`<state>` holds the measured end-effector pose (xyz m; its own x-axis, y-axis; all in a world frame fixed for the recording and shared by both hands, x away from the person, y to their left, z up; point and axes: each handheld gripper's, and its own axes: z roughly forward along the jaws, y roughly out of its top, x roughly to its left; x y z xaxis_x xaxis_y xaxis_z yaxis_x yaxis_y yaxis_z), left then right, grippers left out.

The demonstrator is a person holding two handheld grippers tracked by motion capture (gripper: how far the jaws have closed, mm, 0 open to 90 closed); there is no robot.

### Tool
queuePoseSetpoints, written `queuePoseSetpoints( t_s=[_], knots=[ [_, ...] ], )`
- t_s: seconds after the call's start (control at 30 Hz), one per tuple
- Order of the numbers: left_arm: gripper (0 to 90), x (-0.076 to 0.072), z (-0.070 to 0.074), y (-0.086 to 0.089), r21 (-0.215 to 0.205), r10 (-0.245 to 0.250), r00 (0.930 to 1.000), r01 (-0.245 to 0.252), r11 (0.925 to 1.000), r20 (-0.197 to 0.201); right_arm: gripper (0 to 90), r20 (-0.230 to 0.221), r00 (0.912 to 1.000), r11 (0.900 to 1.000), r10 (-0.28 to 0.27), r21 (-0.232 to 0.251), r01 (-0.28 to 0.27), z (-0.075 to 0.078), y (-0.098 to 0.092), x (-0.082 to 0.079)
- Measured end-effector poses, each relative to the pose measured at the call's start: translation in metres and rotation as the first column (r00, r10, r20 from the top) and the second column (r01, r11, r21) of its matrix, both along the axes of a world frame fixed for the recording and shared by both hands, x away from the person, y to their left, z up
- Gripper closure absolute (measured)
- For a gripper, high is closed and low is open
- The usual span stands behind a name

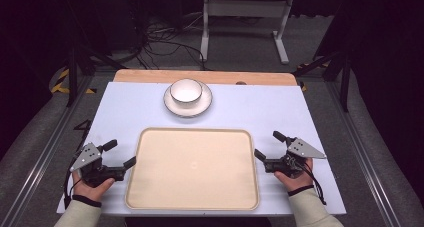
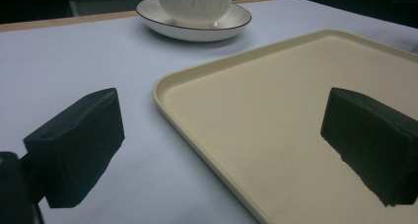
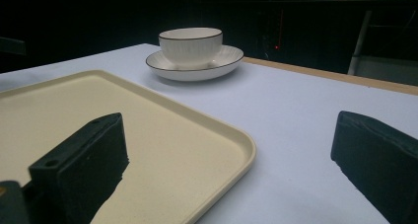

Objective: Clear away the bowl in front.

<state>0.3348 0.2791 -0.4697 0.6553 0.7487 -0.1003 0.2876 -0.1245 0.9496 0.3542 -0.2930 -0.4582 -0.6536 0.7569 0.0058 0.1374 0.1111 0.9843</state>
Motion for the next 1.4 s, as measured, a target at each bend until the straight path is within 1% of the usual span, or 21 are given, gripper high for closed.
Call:
queuePoseSetpoints(
  t_s=[0.3,0.47,0.5,0.53,0.57,0.6,0.63,0.67,0.7,0.77,0.8,1.0,1.13,1.17,1.23,1.37,1.4],
  knots=[
    [4.8,-0.001,0.001,0.0,0.011,0.007,1.0,-0.007,0.9999,0.0,1.2,-0.001,1.0,1.0,-0.002,0.002,0.002,0.0,0.0,0.0],
    [5.1,-0.001,0.004,-0.001,-0.016,0.013,0.9999,-0.013,0.9998,0.003,1.5,-0.004,1.0,1.0,-0.001,0.006,0.001,0.0,0.0,0.0],
    [5.4,0.0,0.006,-0.002,-0.022,0.008,0.9999,-0.008,0.9997,-0.011,1.8,-0.004,1.0,1.0,-0.001,0.006,0.001,0.0,0.0,0.0],
    [5.8,0.0,0.007,-0.003,-0.024,-0.008,0.9997,0.008,0.9997,-0.024,2.4,-0.005,1.0,1.0,0.0,0.006,0.0,0.0,0.0,0.001],
    [5.8,0.0,0.008,-0.004,-0.022,-0.017,0.9992,0.016,0.9996,-0.036,2.6,-0.006,1.0,1.0,0.001,0.005,-0.001,0.0,0.0,0.001],
    [5.9,0.0,0.01,-0.006,-0.021,-0.018,0.9991,0.018,0.9996,-0.039,3.0,-0.007,1.0,1.0,0.001,0.005,-0.001,0.0,0.0,0.0],
    [5.9,0.0,0.012,-0.006,-0.026,-0.021,0.999,0.02,0.9995,-0.039,3.2,-0.005,1.0,1.0,0.002,0.004,-0.002,0.0,0.0,0.001],
    [6.0,0.0,0.016,-0.008,-0.029,-0.027,0.9993,0.026,0.9992,-0.026,3.2,-0.005,1.0,1.0,0.002,0.005,-0.002,0.0,0.0,0.001],
    [6.0,0.0,0.016,-0.008,-0.029,-0.027,0.9993,0.026,0.9992,-0.026,3.2,-0.005,1.0,1.0,0.002,0.005,-0.002,0.0,0.0,0.001],
    [6.0,0.0,0.023,-0.009,-0.028,-0.032,0.9994,0.032,0.9991,-0.011,3.1,-0.005,1.0,1.0,0.001,0.006,-0.001,0.0,0.0,0.0],
    [5.9,0.0,0.025,-0.01,-0.029,-0.036,0.9993,0.035,0.9989,-0.01,3.0,-0.005,1.0,1.0,0.0,0.007,0.0,0.0,0.0,0.001],
    [5.2,0.003,0.039,-0.013,-0.031,-0.033,0.9992,0.034,0.999,0.024,2.9,-0.012,0.9999,1.0,-0.003,0.015,0.003,0.0,-0.001,0.001],
    [5.2,0.005,0.048,-0.015,-0.047,-0.045,0.9988,0.046,0.9978,0.021,2.7,-0.016,0.9999,1.0,-0.003,0.018,0.003,0.0,-0.001,0.001],
    [5.1,0.005,0.048,-0.015,-0.047,-0.045,0.9988,0.046,0.9978,0.021,2.7,-0.016,0.9999,1.0,-0.003,0.018,0.003,0.0,-0.001,0.001],
    [5.2,0.007,0.053,-0.018,-0.054,-0.063,0.9977,0.064,0.9965,0.023,2.6,-0.017,0.9999,1.0,-0.003,0.019,0.003,0.0,-0.002,0.001],
    [4.5,0.008,0.059,-0.025,-0.035,-0.074,0.9969,0.075,0.9966,0.026,2.6,-0.017,0.9998,1.0,-0.004,0.02,0.004,0.0,-0.002,0.002],
    [4.1,0.008,0.06,-0.027,-0.036,-0.08,0.9964,0.08,0.9961,0.028,2.6,-0.017,0.9998,1.0,-0.004,0.02,0.004,0.0,-0.002,0.002]
  ],
)
